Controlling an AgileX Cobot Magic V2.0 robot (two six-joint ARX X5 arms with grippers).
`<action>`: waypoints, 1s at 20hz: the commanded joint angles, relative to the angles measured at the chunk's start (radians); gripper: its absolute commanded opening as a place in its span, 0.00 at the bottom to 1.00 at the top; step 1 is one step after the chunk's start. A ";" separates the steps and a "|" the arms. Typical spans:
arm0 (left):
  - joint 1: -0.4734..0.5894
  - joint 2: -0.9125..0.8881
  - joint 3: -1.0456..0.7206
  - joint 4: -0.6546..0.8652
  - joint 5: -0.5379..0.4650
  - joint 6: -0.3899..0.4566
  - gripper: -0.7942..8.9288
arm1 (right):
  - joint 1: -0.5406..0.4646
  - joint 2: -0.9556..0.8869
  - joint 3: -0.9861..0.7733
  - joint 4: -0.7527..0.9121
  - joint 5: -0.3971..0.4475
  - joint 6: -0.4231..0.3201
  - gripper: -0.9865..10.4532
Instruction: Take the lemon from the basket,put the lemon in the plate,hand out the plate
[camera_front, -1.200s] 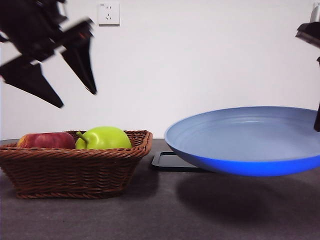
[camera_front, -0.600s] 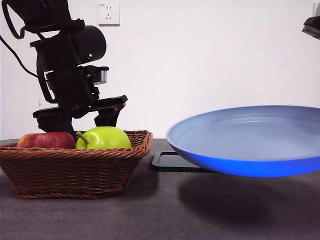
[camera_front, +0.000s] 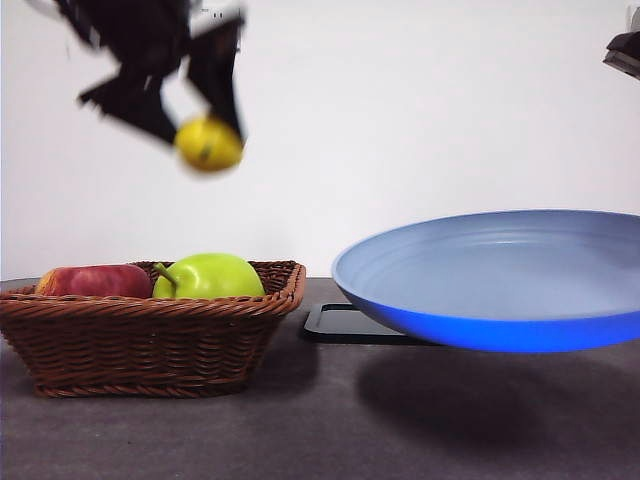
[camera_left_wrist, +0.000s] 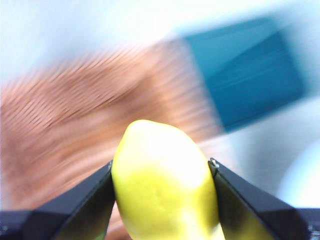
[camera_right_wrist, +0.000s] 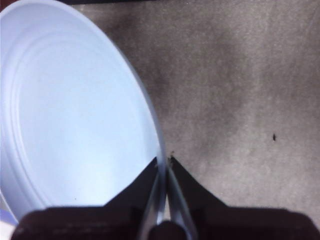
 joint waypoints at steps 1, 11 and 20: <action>-0.094 -0.044 0.010 0.026 0.067 0.012 0.31 | 0.005 0.006 0.010 0.014 -0.011 -0.001 0.09; -0.591 0.087 0.010 0.108 -0.175 0.069 0.31 | 0.006 0.006 0.010 0.012 -0.115 -0.001 0.09; -0.616 0.202 0.010 0.105 -0.174 0.069 0.37 | 0.006 0.006 0.010 0.003 -0.115 -0.001 0.09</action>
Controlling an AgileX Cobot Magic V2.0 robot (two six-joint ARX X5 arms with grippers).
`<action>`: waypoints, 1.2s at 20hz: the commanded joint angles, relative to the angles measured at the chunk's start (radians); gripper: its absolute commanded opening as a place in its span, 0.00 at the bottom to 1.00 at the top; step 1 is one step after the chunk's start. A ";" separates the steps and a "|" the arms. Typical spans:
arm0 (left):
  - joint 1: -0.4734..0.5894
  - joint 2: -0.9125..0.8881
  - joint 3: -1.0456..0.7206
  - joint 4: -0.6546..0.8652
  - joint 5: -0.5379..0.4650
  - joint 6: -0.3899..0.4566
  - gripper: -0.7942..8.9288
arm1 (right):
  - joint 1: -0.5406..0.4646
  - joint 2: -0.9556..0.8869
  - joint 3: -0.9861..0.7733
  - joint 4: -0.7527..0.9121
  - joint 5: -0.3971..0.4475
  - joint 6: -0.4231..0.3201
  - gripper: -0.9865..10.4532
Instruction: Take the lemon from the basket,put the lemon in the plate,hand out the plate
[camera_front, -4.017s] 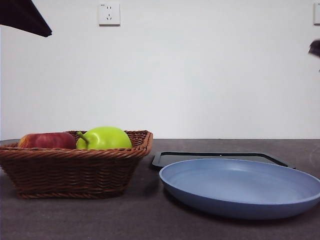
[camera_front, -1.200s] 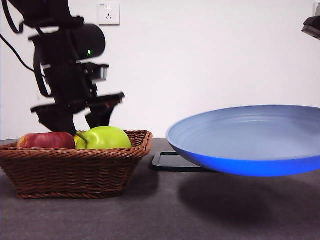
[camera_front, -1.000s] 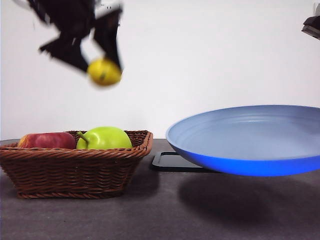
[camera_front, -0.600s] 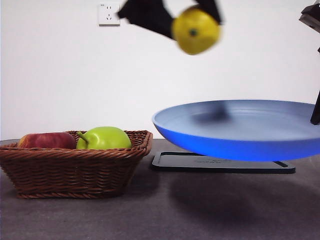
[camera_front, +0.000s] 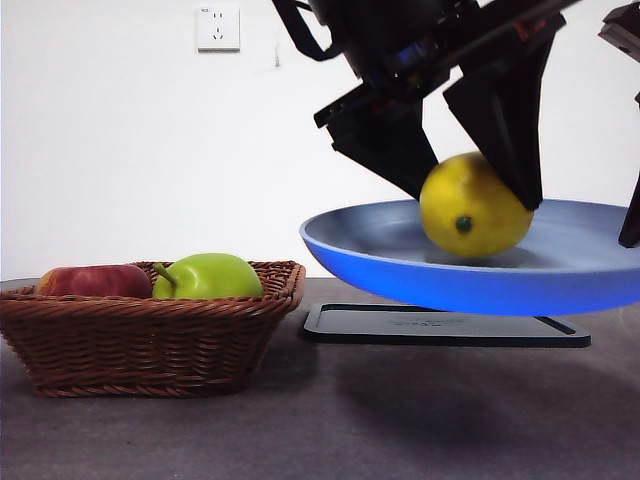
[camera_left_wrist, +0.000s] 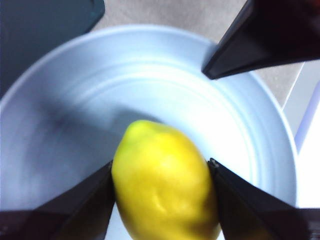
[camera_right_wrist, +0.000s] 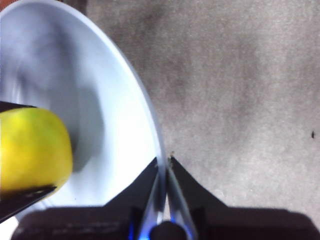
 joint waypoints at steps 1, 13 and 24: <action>-0.013 0.014 0.013 0.011 0.001 0.009 0.40 | 0.003 0.006 0.010 0.003 -0.009 0.000 0.09; 0.001 -0.049 0.013 -0.039 0.131 -0.004 0.47 | 0.000 0.010 0.010 -0.018 -0.068 0.053 0.09; 0.126 -0.407 0.013 -0.194 -0.105 0.013 0.47 | -0.086 0.257 0.112 0.088 -0.053 0.058 0.09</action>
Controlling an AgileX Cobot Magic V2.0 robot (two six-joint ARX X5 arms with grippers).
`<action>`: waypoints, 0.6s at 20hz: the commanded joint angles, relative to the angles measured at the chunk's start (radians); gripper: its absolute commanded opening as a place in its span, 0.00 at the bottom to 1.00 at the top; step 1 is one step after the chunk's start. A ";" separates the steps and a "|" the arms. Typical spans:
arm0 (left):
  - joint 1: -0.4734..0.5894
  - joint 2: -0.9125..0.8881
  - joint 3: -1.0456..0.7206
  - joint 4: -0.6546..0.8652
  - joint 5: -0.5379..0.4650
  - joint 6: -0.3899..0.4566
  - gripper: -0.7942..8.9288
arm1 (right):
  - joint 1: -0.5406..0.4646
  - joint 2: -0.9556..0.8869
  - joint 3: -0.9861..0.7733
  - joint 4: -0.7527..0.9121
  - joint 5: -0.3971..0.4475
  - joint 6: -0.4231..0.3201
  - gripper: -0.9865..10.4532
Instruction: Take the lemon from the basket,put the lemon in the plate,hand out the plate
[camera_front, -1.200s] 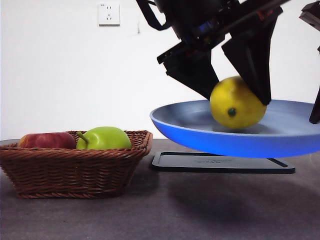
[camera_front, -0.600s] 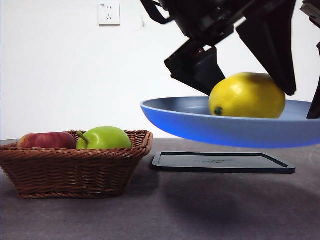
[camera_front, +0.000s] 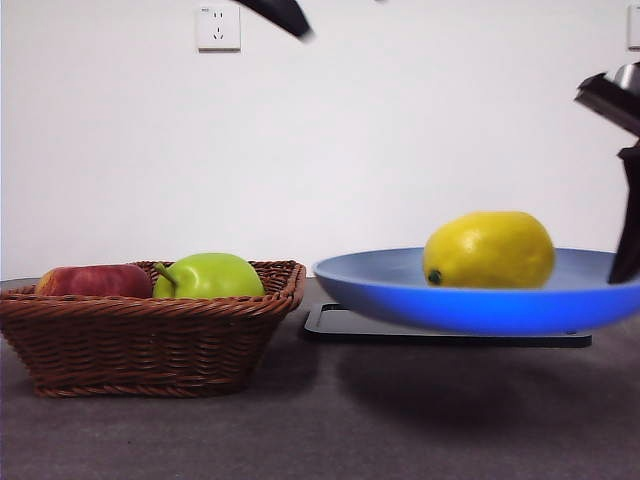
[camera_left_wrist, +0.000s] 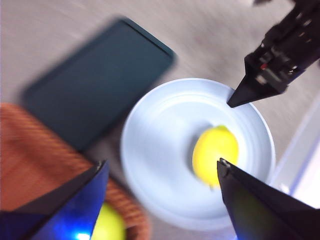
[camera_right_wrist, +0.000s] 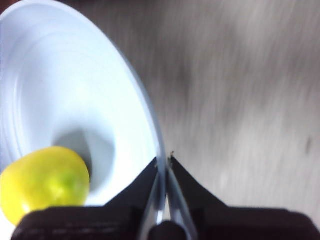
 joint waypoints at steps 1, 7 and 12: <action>0.014 -0.058 0.013 -0.018 -0.019 0.016 0.47 | -0.024 0.091 0.098 0.053 -0.012 0.008 0.09; 0.037 -0.166 0.013 -0.044 -0.019 0.019 0.47 | -0.066 0.398 0.359 0.151 -0.011 0.010 0.09; 0.043 -0.166 0.013 -0.048 -0.023 0.019 0.47 | -0.074 0.605 0.517 0.223 -0.011 0.045 0.09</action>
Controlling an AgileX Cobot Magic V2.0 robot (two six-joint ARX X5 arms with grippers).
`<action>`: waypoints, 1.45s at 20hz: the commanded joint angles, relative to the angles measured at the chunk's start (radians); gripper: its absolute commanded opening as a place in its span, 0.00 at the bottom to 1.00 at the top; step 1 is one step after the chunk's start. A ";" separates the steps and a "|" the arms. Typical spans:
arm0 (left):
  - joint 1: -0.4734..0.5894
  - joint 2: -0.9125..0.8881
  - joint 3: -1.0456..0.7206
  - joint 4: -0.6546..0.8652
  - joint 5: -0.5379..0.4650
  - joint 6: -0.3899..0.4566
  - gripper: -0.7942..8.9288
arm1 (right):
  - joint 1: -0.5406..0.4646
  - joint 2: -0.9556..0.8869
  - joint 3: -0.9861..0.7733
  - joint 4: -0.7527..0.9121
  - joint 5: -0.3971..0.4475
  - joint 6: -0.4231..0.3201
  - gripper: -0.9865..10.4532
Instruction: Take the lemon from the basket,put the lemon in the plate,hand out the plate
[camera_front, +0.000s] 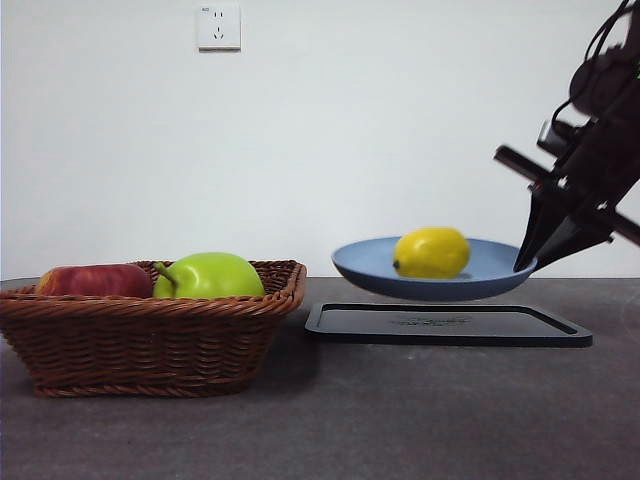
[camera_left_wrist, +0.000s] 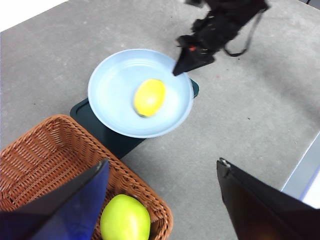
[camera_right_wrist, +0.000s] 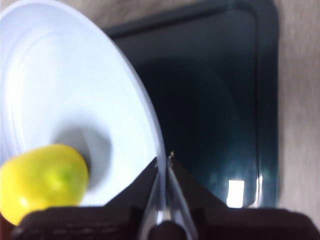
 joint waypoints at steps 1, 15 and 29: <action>-0.005 0.010 0.013 0.007 -0.002 0.012 0.47 | -0.004 0.080 0.068 0.012 -0.010 0.026 0.09; -0.004 0.010 0.013 0.014 -0.043 0.012 0.47 | -0.023 0.154 0.096 0.012 0.059 0.004 0.29; 0.135 0.019 0.013 0.022 -0.073 0.140 0.29 | 0.071 -0.354 0.094 -0.261 0.174 -0.180 0.19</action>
